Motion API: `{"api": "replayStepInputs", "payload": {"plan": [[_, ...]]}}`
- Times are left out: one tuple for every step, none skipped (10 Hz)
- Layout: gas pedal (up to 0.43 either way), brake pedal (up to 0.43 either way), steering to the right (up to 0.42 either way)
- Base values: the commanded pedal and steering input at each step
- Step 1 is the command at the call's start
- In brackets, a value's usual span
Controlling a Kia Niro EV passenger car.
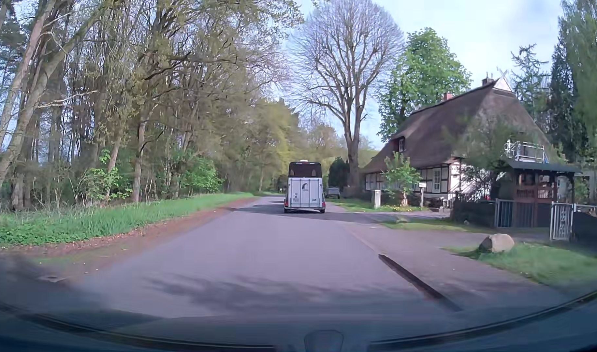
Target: Follow the waypoints while adhering to traffic rules and regulations
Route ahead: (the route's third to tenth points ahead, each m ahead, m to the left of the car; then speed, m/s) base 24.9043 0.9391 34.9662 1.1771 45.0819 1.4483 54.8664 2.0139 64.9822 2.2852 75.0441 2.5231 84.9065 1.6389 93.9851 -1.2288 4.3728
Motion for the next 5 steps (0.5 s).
{"api": "replayStepInputs", "payload": {"plan": [[0.008, 0.0, -0.013], [0.008, 0.0, -0.019], [0.008, 0.0, -0.026], [0.02, 0.0, -0.035], [0.028, 0.0, -0.048]]}}
